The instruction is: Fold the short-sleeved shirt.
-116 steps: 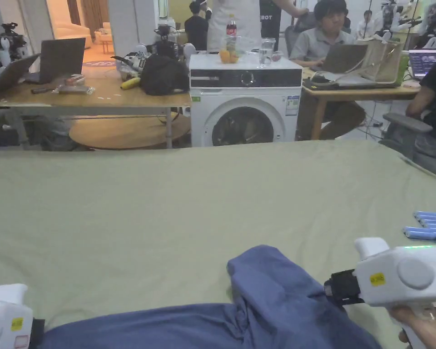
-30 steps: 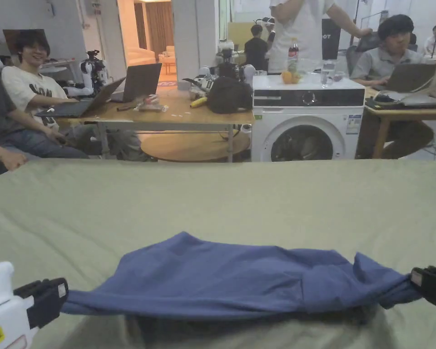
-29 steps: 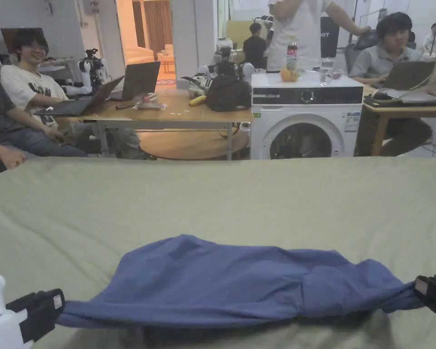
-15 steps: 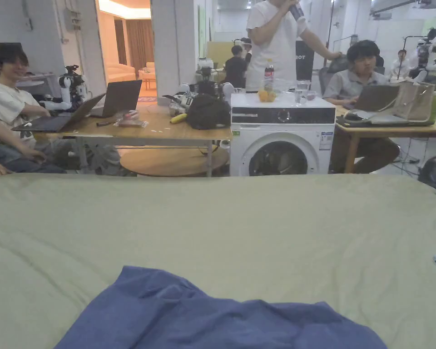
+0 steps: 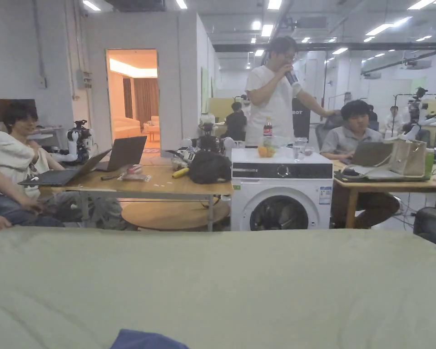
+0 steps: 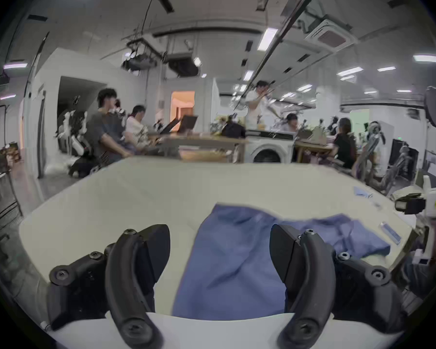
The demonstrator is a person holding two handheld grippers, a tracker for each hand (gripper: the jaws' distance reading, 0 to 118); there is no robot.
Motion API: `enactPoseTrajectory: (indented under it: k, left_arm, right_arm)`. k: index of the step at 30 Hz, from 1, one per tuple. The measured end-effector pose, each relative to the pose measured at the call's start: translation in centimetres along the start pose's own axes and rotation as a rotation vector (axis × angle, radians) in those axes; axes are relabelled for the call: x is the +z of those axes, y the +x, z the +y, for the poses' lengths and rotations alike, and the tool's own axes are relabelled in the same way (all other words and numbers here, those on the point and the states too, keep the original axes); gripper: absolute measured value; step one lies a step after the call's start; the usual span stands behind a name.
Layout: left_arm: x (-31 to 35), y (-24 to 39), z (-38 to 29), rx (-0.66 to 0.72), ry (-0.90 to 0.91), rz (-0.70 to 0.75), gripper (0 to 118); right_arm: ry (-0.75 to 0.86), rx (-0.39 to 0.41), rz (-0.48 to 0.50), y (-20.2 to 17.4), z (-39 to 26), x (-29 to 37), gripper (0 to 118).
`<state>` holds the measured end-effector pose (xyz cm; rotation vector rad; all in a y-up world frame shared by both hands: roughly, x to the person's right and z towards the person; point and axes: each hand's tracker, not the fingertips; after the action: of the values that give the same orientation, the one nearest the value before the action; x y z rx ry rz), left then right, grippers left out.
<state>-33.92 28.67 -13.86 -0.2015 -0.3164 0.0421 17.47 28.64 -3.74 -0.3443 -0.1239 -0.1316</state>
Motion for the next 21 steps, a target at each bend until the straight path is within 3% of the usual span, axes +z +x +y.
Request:
enactPoseTrajectory:
  k: [3, 4, 5, 6, 7, 10, 16, 21]
  left_arm:
    - [-0.2, 3.5, 2.8, 0.031, 0.041, -0.054, 83]
    - [-0.2, 4.2, 3.3, 0.027, 0.058, -0.077, 82]
    - [-0.3, 4.4, 3.3, 0.021, 0.050, -0.093, 76]
    - [-0.2, 4.5, 3.3, 0.015, 0.053, -0.105, 63]
    - [-0.2, 5.2, 3.2, 0.010, 0.053, -0.121, 30]
    - [-0.1, 5.7, 2.6, -0.033, 0.028, -0.094, 1]
    - [-0.1, 5.4, 3.4, -0.018, -0.015, -0.116, 0]
    - [-5.4, 3.1, 4.6, 0.030, -0.182, -0.163, 0]
  right_arm:
    - [0.024, 0.009, 0.051, -1.7, 1.1, -0.8, 69]
    - [0.026, 0.017, 0.053, -2.2, 1.2, -0.9, 63]
    - [0.025, 0.022, 0.062, -2.6, 1.3, -1.1, 51]
    - [0.022, 0.023, 0.072, -2.8, 1.2, -1.1, 30]
    - [0.010, 0.018, 0.087, -3.0, 1.1, -1.2, 0]
    - [-0.010, 0.013, 0.098, -3.0, 0.4, -1.4, 0]
    - [-0.021, -0.020, 0.098, -2.5, -0.5, -1.1, 0]
    - [-0.049, -0.082, 0.118, -1.6, -1.7, -1.3, 0]
